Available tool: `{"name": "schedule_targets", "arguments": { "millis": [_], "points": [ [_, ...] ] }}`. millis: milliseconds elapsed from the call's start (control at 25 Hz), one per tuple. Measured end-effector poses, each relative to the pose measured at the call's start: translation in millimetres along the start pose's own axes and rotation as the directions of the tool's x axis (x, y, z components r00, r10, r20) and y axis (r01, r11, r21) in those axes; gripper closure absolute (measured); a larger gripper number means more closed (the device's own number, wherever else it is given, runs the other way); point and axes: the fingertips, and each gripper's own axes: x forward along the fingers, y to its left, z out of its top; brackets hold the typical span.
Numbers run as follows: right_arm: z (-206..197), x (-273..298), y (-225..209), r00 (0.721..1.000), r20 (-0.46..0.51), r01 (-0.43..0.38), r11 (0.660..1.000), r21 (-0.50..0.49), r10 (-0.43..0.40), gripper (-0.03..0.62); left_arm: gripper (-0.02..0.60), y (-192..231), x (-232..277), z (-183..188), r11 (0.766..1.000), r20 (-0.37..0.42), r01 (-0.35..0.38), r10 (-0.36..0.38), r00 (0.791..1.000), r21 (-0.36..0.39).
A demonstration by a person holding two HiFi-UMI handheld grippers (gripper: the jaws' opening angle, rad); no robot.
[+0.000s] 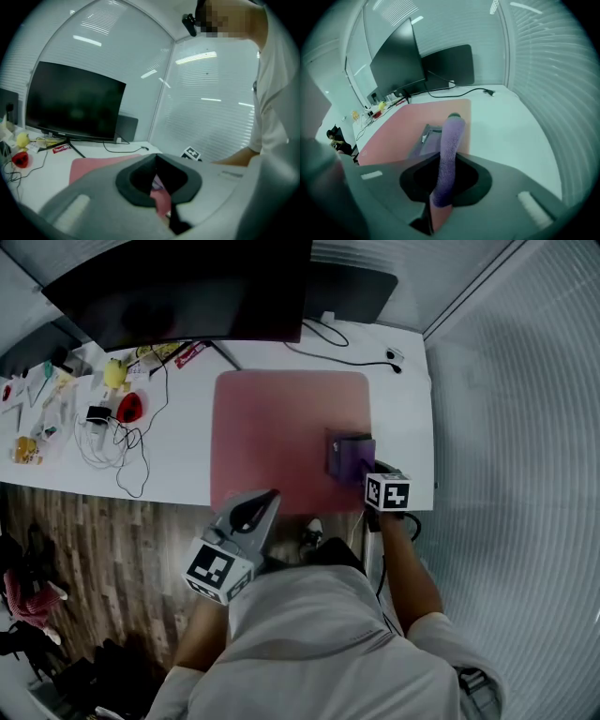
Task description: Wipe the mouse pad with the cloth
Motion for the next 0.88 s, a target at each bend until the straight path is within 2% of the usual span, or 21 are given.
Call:
{"name": "schedule_targets", "arguments": {
  "millis": [160,280,400,480,600,680,880],
  "points": [
    [-12.4,-26.1,-68.4,0.998,0.015,0.063,0.996,0.060,-0.064,0.543,0.580,-36.4,31.4,-5.4,1.000,-0.025,0.028,-0.028,0.999,-0.002],
    [-21.1,-44.7,-113.8,0.991,0.027,0.126,0.987,0.099,-0.129,0.542,0.580,-56.0,44.5,-5.4,0.998,-0.048,0.056,-0.055,0.997,0.034],
    [-32.0,-61.4,-136.4,0.982,0.042,0.177,0.976,0.124,-0.183,0.542,0.580,-53.6,44.3,-0.6,0.997,-0.060,0.056,-0.053,0.997,0.060],
    [-34.9,-70.7,-137.2,0.979,0.069,0.182,0.974,0.134,-0.193,0.543,0.580,-47.3,41.4,3.8,0.997,-0.056,0.047,-0.044,0.997,0.064],
    [-20.1,-88.7,-113.0,0.974,0.160,0.140,0.981,0.134,-0.161,0.543,0.580,-41.6,32.9,7.2,0.997,-0.050,0.048,-0.045,0.998,0.066],
    [-2.8,-98.0,-79.2,0.968,0.225,0.087,0.990,0.110,-0.110,0.542,0.580,-36.9,20.4,5.1,0.996,-0.048,0.057,-0.053,0.997,0.065],
    [27.2,-89.8,58.4,0.953,0.286,-0.114,0.993,0.031,0.101,0.543,0.580,-2.6,-41.6,-6.9,0.999,-0.049,0.021,-0.019,0.999,0.044]
  ]
}}
